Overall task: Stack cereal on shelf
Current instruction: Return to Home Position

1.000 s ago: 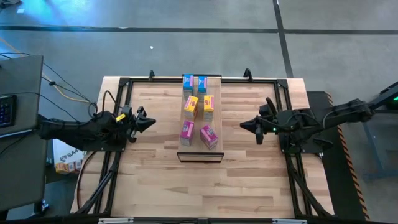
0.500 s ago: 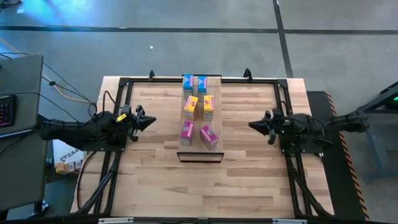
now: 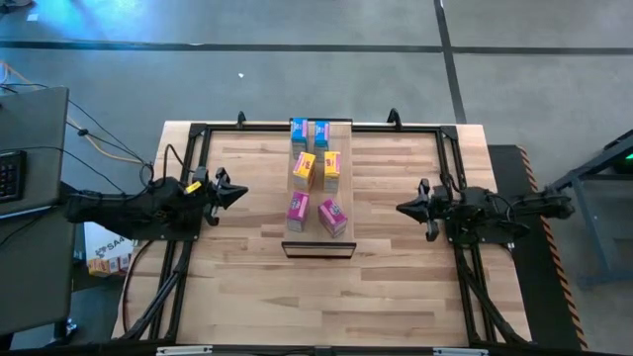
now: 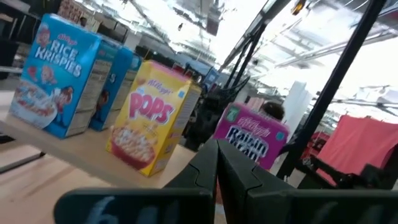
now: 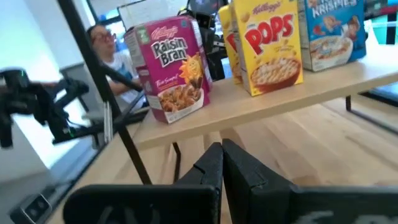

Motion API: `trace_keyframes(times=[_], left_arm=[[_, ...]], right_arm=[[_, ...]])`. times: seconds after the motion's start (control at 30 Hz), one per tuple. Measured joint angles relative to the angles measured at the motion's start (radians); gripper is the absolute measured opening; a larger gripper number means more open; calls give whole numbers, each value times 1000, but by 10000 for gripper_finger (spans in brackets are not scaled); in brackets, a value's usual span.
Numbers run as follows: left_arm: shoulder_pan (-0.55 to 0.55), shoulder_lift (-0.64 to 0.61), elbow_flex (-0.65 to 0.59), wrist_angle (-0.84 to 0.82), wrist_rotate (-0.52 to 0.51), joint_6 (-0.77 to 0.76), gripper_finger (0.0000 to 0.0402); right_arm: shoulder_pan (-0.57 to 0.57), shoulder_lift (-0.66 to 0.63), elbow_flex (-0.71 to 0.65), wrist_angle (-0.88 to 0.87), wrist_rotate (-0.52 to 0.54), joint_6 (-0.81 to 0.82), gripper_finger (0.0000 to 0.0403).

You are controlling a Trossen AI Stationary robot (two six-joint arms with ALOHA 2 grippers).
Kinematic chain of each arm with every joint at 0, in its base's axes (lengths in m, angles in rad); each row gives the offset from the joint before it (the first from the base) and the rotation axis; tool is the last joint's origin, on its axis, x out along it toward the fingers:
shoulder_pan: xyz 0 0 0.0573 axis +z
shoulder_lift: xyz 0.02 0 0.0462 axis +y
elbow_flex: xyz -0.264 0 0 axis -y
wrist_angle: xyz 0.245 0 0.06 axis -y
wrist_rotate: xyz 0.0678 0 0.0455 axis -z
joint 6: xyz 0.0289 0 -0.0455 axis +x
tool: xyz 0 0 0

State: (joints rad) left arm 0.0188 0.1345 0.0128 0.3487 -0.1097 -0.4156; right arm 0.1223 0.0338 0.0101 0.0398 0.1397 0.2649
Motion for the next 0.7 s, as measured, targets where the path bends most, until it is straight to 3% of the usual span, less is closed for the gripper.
trace_keyframes(times=[0.23,0.43,0.7], left_arm=[[-6,-125,1,-141,1,-1,0],[-8,-131,0,-332,7,-1,0],[-9,-131,0,-328,24,-1,0]], right_arm=[[0,7,0,0,0,-132,0],[0,6,0,-1,-1,-135,0],[0,6,0,-1,-1,-134,0]])
